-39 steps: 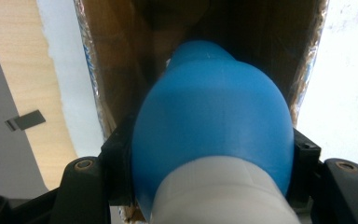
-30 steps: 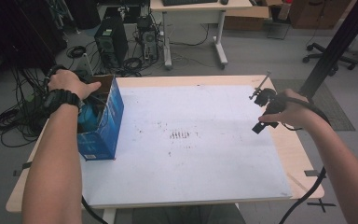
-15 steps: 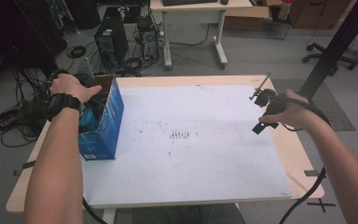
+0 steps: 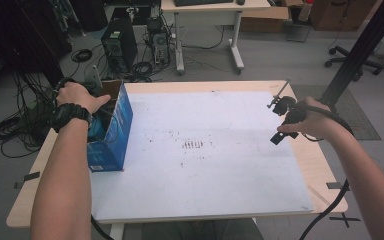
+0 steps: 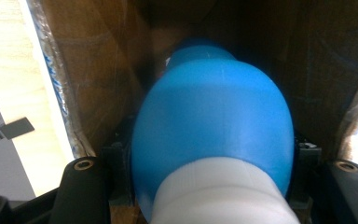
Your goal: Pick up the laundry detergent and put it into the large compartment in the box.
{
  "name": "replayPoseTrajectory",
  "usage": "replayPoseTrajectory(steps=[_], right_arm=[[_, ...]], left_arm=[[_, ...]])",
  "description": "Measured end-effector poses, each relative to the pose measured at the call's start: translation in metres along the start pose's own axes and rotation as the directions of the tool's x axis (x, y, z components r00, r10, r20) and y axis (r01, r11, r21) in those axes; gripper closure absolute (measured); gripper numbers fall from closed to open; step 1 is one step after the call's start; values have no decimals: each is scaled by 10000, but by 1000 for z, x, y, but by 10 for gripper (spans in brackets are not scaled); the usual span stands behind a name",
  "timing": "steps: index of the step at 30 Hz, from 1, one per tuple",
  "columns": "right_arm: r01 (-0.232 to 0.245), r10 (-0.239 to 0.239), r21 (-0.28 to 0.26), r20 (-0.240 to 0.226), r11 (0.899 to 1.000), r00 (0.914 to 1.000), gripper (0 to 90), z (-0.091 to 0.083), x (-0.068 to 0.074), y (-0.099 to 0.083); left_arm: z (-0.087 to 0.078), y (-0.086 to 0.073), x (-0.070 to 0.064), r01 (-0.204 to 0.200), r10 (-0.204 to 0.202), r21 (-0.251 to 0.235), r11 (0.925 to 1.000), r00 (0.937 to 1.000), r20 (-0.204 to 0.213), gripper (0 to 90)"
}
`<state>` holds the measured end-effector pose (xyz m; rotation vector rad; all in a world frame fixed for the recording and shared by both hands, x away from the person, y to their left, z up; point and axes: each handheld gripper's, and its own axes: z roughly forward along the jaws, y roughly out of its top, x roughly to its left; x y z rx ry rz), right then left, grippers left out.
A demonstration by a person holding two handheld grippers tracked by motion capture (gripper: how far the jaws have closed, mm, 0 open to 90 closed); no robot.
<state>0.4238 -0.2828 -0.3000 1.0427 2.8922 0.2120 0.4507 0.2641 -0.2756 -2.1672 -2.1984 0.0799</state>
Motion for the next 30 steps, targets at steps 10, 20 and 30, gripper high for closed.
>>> replayPoseTrajectory(steps=[10, 20, 30], right_arm=[[-10, 10, 15, -2, 10000, 10000, 181, 0, 0, 0], [-36, 36, 38, -8, 10000, 10000, 181, 1, 0, -1], [-12, 12, 42, -12, 10000, 10000, 180, 2, 1, 0]], left_arm=[[5, 2, -1, -57, 57, 29, 10000, 10000, -34, 374], [8, 3, 0, -37, 36, -84, 10000, 10000, -60, 373], [9, 3, -1, -74, 71, -179, 9998, 9999, -127, 372]])
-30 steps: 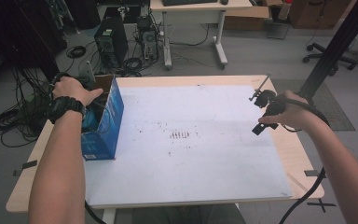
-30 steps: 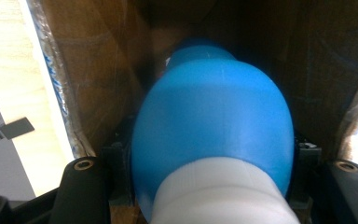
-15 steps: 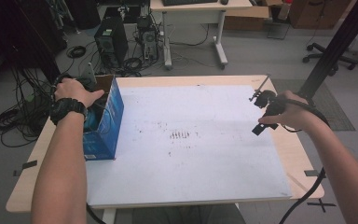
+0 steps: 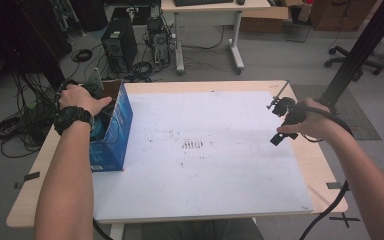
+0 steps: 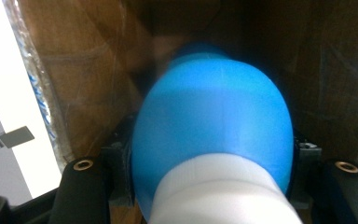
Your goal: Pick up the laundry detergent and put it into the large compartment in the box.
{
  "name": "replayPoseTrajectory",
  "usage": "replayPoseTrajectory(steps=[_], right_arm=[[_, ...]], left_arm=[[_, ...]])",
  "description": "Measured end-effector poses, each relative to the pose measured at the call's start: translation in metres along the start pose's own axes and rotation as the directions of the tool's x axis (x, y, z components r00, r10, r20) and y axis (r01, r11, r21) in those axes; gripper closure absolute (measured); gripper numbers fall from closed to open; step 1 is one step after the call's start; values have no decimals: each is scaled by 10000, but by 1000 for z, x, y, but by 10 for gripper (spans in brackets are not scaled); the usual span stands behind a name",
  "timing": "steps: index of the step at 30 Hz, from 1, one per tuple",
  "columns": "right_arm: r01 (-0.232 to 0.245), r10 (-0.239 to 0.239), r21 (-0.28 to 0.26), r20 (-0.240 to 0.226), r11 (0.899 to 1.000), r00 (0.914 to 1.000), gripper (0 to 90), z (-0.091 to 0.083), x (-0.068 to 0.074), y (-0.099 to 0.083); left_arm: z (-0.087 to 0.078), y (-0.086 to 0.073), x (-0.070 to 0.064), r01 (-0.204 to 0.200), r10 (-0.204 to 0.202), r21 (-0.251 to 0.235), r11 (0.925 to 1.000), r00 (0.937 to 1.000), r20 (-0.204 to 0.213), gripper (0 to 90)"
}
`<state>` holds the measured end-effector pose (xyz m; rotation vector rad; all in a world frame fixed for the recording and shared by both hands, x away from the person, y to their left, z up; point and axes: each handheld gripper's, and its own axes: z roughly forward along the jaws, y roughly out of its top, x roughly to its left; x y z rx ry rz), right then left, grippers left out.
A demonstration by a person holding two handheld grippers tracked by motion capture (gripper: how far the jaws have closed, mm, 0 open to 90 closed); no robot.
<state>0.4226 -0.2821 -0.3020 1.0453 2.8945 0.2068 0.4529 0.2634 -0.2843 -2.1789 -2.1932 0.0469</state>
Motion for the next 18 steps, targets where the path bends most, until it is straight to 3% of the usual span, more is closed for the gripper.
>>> replayPoseTrajectory(steps=[18], right_arm=[[-5, 5, -40, -29, 10000, 10000, 180, -1, 1, -2]], left_arm=[[-2, -4, -1, 11, -11, -7, 10000, 10000, -79, 335]])
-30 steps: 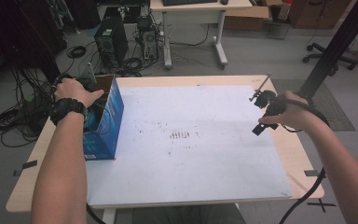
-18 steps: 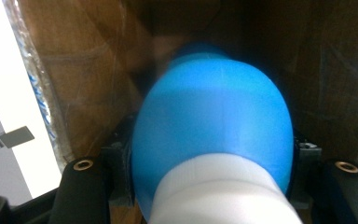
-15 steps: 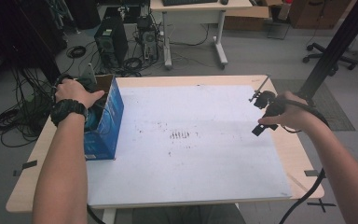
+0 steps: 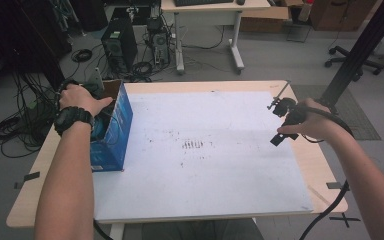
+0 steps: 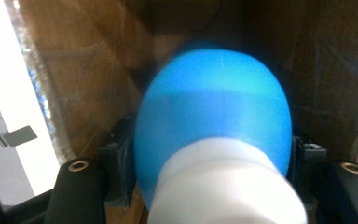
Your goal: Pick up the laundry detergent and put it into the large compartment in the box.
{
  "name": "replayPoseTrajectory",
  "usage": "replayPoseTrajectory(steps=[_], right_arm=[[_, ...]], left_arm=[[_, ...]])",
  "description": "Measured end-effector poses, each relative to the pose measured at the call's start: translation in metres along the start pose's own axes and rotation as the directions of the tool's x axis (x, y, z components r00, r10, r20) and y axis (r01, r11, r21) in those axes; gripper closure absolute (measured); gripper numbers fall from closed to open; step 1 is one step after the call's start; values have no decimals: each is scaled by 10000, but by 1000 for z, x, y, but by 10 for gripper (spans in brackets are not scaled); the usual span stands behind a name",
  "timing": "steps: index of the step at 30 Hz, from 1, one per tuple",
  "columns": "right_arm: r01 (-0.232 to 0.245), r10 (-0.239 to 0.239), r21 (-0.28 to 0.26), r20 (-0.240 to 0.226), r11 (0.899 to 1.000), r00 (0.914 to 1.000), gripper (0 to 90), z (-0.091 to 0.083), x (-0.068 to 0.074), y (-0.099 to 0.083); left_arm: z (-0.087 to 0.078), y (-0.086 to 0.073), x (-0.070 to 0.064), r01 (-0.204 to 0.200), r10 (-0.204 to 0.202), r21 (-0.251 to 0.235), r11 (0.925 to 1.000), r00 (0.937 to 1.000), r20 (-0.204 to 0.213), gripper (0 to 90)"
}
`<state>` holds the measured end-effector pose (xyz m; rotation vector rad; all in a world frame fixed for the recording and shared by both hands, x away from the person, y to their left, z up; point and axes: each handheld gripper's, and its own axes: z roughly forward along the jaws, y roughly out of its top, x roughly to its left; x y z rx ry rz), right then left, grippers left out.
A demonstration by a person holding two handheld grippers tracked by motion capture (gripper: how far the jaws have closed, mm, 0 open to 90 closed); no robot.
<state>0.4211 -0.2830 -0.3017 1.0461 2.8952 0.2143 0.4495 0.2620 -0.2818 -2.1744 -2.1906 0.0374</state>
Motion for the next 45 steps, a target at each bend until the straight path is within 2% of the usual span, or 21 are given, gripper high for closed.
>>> replayPoseTrajectory(steps=[27, 45], right_arm=[[10, -10, -123, -3, 9999, 10000, 180, -4, 2, -2], [38, -38, -161, 7, 9999, 10000, 179, -5, 3, -2]], left_arm=[[-13, -8, -2, 28, -28, -159, 9999, 10000, -22, 262], [-38, -15, -2, 84, -92, -490, 9988, 9998, -157, 223]])
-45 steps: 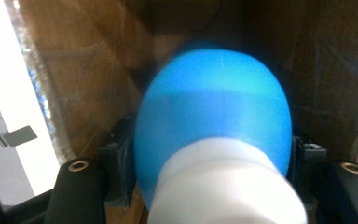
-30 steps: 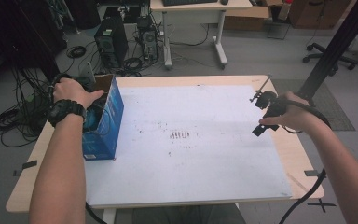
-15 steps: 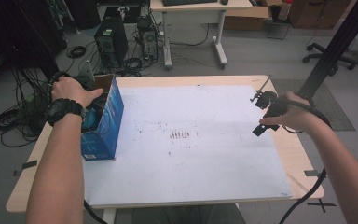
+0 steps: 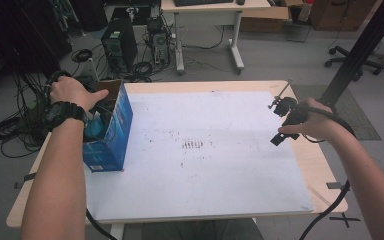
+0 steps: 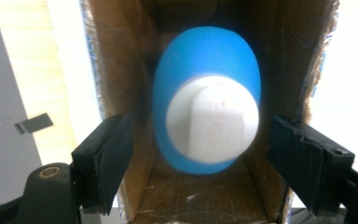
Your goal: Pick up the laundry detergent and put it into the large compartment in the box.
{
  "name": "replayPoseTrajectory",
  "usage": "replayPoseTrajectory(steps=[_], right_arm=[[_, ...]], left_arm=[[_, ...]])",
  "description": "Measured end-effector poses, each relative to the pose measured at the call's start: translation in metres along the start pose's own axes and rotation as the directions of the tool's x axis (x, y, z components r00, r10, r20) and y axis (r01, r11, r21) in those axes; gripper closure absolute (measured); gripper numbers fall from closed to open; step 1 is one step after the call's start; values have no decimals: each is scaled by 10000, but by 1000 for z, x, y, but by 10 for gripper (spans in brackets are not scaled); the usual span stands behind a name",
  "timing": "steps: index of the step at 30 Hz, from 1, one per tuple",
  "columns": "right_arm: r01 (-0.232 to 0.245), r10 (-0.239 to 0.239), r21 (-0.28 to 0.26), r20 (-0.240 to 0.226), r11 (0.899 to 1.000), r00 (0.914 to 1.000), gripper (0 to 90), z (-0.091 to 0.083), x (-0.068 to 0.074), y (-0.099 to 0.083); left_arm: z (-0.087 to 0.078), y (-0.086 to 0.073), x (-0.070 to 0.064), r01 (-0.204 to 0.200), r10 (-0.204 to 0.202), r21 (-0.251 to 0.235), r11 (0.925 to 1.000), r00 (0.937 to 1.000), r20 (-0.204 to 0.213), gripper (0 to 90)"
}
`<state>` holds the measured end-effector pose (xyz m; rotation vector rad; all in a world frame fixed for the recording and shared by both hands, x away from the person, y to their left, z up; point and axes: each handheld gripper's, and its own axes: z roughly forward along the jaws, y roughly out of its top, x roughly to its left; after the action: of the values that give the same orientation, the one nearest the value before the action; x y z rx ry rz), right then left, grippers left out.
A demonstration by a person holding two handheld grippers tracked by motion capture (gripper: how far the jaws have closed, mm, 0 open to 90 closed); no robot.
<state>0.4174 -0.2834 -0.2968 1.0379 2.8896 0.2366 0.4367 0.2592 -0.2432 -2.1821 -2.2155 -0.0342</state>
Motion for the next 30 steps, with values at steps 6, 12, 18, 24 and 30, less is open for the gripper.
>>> replayPoseTrajectory(steps=[6, 12, 18, 24, 30], right_arm=[[-12, 12, -49, 6, 10000, 10000, 179, -2, 0, -1], [-6, 6, -71, 14, 10000, 10000, 179, -3, 0, -2], [15, -15, -91, 23, 10000, 10000, 179, -3, 0, -2], [34, -33, -95, 27, 9999, 10000, 179, -4, 1, -2], [13, -12, -104, 38, 9999, 10000, 179, -5, 1, -4]], left_arm=[[-10, -2, -1, -36, 36, -105, 9999, 10000, 4, 220], [-22, -3, -4, -66, 66, -248, 9997, 10000, -19, 220], [-33, -5, -7, -163, 162, -269, 9995, 9999, -60, 213], [-41, -6, -12, -301, 297, -337, 9990, 9995, -124, 211], [-47, -6, -15, -390, 384, -419, 9984, 9991, -157, 204]])
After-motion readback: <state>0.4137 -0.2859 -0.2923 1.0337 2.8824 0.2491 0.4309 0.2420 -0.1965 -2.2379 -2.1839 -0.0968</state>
